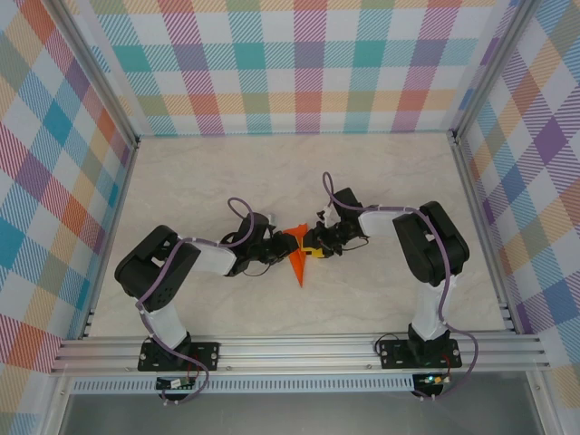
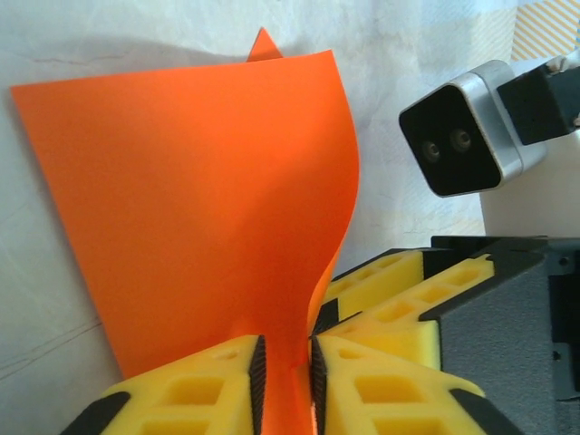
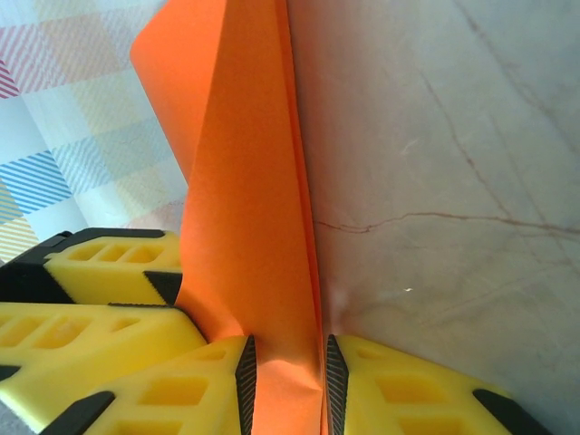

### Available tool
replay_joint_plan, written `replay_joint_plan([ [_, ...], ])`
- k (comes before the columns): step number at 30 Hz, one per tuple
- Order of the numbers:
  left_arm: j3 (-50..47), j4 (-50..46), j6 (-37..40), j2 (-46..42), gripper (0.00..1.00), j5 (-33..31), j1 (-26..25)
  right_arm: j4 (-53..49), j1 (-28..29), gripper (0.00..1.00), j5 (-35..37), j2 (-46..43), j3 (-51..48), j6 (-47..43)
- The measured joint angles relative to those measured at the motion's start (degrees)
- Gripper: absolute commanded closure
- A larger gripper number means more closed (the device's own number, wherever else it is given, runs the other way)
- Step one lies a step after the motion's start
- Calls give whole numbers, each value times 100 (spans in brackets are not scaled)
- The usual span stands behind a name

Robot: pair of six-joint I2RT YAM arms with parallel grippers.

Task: Fold a paper plane with a square sheet of paper (fold left side to right side)
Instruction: Fold the wing for the fifth time at the center of the table.

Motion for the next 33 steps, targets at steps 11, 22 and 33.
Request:
replay_joint_plan([
  [11, 15, -262, 179, -133, 98, -109, 24, -127, 0, 70, -2, 26, 68, -107],
  [22, -219, -341, 326, -328, 100, -221, 186, -125, 4, 67, -2, 9, 70, -114],
  [33, -256, -337, 358, -328, 100, -315, 199, -127, 13, 66, 15, -4, 70, -144],
])
